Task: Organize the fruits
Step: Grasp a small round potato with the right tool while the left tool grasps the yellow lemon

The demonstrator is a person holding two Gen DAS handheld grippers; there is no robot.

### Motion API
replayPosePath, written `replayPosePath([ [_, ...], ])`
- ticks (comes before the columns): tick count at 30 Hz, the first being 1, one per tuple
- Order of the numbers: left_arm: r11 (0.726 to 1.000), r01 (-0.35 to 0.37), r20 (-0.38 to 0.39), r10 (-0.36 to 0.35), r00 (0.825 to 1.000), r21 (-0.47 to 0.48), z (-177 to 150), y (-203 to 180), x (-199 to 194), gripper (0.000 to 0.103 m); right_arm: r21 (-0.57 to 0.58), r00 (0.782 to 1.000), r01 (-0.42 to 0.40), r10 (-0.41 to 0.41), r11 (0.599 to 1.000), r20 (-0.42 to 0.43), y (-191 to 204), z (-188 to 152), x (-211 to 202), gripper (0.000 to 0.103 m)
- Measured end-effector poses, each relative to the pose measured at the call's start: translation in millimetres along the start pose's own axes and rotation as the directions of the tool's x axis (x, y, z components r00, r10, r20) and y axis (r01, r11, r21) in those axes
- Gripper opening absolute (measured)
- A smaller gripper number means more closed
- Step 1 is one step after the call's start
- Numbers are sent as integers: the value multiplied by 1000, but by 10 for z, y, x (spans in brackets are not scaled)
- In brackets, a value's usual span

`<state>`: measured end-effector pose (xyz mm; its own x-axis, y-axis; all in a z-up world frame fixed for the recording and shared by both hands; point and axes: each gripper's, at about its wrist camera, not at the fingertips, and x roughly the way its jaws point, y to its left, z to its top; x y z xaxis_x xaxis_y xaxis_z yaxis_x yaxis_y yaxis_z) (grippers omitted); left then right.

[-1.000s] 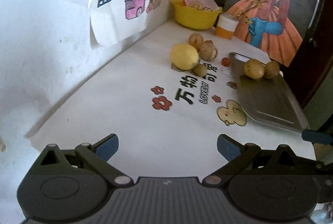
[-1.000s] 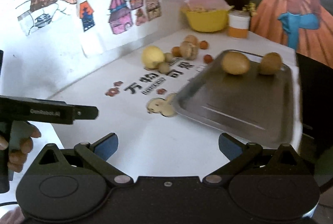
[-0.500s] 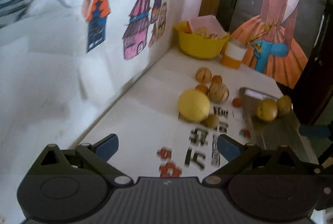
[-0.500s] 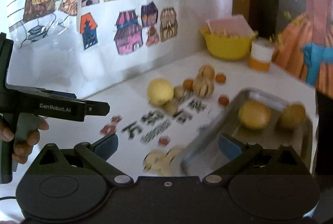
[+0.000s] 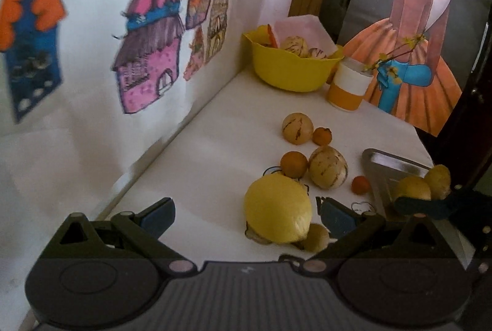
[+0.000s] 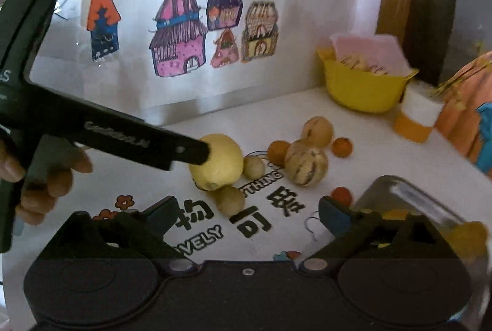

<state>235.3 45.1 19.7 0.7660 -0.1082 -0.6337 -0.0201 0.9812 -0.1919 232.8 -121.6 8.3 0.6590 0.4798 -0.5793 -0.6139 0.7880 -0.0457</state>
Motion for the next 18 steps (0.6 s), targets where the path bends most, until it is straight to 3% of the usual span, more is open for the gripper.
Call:
replayPosePath([
  [9,999,41,-7,-41,999,13,10,-17,273,102,-47,998,-47,45,998,-43,56,9,352,70],
  [18,996,89,-22,-90,996,-16,-10,81,375,95,49,993,-76,80,996,-81,-12,27,508,55],
])
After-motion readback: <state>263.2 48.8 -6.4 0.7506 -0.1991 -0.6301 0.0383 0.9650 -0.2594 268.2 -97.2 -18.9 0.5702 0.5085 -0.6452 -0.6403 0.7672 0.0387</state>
